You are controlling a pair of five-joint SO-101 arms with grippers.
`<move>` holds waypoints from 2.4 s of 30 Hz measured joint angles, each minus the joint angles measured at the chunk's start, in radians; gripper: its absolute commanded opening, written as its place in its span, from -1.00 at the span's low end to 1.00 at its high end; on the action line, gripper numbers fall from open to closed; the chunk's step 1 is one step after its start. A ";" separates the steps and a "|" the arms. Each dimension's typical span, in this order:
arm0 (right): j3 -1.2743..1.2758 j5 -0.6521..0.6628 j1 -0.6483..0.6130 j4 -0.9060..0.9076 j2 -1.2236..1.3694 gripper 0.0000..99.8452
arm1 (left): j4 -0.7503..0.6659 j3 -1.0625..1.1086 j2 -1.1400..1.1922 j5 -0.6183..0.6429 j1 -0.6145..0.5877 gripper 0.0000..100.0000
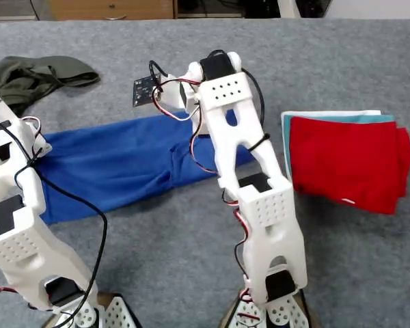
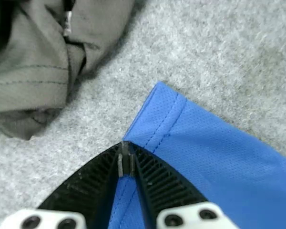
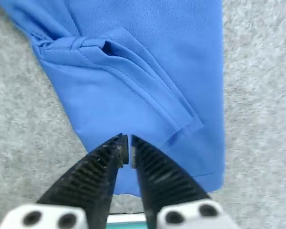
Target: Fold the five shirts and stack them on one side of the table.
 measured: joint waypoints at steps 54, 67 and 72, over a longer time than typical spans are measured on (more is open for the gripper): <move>0.292 -0.580 0.376 -0.428 -0.282 -0.99 | 0.879 -0.364 -0.292 -0.379 -0.094 -0.65; 0.703 -0.796 0.404 -0.948 -0.288 -0.99 | 0.594 -0.052 -0.265 -0.486 -0.117 -0.65; 0.792 -0.810 0.391 -1.109 -0.288 -0.99 | 0.545 -0.032 -0.282 -0.477 -0.104 -0.65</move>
